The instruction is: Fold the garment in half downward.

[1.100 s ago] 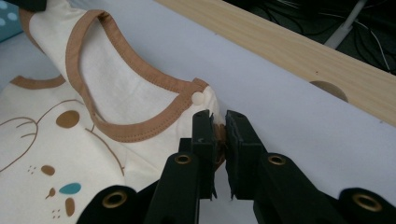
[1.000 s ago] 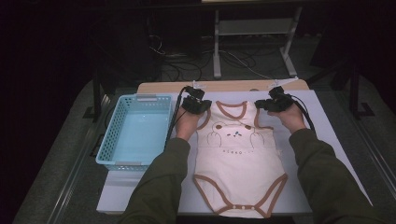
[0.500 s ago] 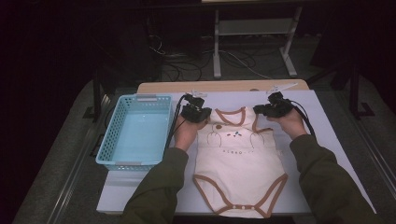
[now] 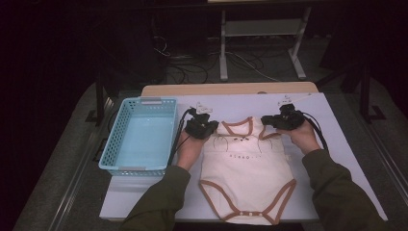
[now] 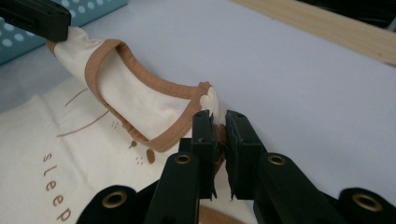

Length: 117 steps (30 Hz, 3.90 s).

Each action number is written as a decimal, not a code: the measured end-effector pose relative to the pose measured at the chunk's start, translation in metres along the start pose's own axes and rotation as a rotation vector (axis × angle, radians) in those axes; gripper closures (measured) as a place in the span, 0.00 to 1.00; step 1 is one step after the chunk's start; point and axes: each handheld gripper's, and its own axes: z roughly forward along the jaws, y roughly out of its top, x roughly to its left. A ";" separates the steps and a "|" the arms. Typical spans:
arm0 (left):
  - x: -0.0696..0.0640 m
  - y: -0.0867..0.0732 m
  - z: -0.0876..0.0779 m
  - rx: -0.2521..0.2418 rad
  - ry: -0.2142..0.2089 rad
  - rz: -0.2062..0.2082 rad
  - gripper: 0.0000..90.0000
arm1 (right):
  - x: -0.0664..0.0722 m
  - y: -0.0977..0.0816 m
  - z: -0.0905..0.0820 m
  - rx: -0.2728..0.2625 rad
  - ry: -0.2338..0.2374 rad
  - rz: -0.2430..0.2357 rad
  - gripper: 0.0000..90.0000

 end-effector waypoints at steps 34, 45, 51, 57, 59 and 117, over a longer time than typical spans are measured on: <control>-0.026 -0.046 -0.034 0.050 -0.131 0.078 0.96 | 0.033 -0.033 -0.036 0.036 0.084 -0.022 0.91; -0.027 -0.055 -0.042 0.073 -0.156 0.105 0.96 | 0.040 -0.045 -0.046 0.057 0.096 -0.027 0.91; -0.032 -0.059 -0.050 0.069 -0.183 0.117 0.96 | 0.043 -0.050 -0.055 0.052 0.106 -0.023 0.91; -0.033 -0.067 -0.052 0.086 -0.201 0.113 0.96 | 0.054 -0.058 -0.057 0.080 0.109 -0.042 0.91; -0.035 -0.069 -0.054 0.090 -0.207 0.108 0.96 | 0.056 -0.060 -0.056 0.083 0.111 -0.052 0.91; -0.078 -0.100 -0.111 0.054 -0.306 0.120 0.96 | 0.113 -0.105 -0.112 0.052 0.158 -0.113 0.91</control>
